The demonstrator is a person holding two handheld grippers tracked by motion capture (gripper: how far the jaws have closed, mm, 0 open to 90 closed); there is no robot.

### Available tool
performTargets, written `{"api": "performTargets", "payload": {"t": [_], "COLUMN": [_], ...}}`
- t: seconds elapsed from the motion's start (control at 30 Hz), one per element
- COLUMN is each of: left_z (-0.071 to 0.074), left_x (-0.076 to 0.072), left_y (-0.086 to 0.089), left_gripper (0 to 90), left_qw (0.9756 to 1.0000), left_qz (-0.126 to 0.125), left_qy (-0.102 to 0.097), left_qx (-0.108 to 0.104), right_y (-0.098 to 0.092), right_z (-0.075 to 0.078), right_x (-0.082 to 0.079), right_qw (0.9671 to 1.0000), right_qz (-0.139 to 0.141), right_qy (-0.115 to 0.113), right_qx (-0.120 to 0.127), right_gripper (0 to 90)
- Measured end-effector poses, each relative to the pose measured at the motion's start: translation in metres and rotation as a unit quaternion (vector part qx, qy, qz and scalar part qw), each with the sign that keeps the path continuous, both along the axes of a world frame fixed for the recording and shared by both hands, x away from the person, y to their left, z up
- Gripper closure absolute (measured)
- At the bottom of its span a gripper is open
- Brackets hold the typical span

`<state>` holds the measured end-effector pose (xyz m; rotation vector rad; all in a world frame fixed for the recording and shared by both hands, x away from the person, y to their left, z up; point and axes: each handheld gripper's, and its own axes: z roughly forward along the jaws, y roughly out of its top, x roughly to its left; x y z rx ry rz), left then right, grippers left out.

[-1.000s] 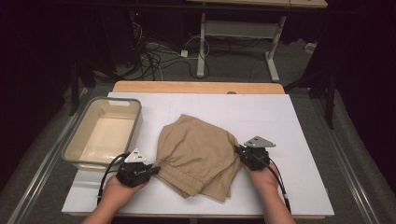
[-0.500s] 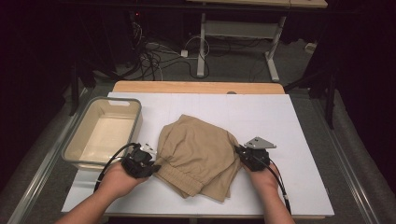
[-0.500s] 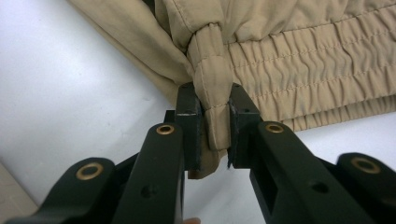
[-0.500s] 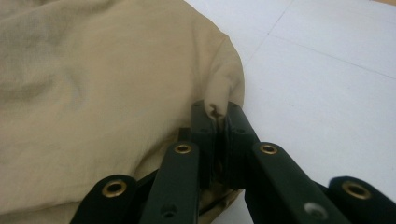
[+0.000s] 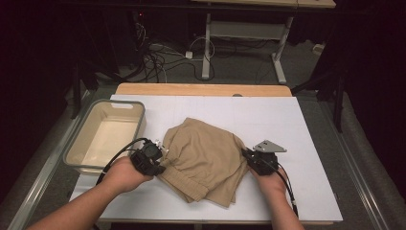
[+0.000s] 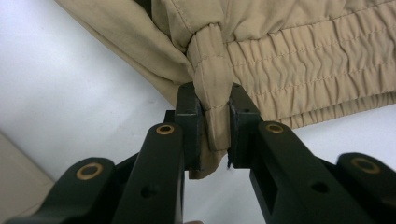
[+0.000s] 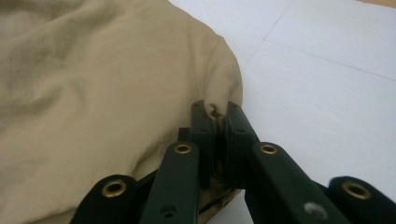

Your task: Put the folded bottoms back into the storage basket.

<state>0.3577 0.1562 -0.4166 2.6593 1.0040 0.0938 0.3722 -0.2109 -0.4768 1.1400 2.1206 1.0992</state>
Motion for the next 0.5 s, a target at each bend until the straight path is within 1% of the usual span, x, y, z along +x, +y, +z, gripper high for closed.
{"api": "performTargets", "payload": {"t": [0.03,0.13,0.2,0.27,0.37,0.43,0.5], "left_z": [0.002,0.011,0.019,0.023,0.026,0.027,0.029], "left_x": [0.001,0.003,0.003,0.003,0.003,0.004,0.004], "left_y": [-0.001,-0.003,-0.003,-0.003,0.000,0.004,0.009], "left_gripper": [76.5,76.6,76.6,76.5,76.5,76.4,76.4], "left_qw": [1.0000,0.9999,0.9999,0.9998,0.9996,0.9993,0.9990], "left_qz": [0.002,0.001,0.001,-0.001,-0.001,0.004,0.005], "left_qy": [0.002,0.003,-0.001,-0.005,-0.006,-0.003,0.000], "left_qx": [0.003,0.009,0.012,0.018,0.029,0.037,0.044], "right_y": [0.000,0.000,0.001,0.004,0.010,0.015,0.020], "right_z": [0.001,0.005,0.011,0.018,0.026,0.029,0.031], "right_x": [0.000,-0.001,0.000,0.001,0.003,0.004,0.006], "right_qw": [1.0000,0.9999,0.9997,0.9995,0.9989,0.9987,0.9985], "right_qz": [-0.002,-0.002,-0.001,0.001,0.007,0.011,0.015], "right_qy": [0.002,-0.016,-0.024,-0.030,-0.044,-0.046,-0.047], "right_qx": [0.004,0.002,0.008,0.013,0.013,0.021,0.022], "right_gripper": [86.6,86.5,86.5,86.5,86.5,86.6,86.6]}}
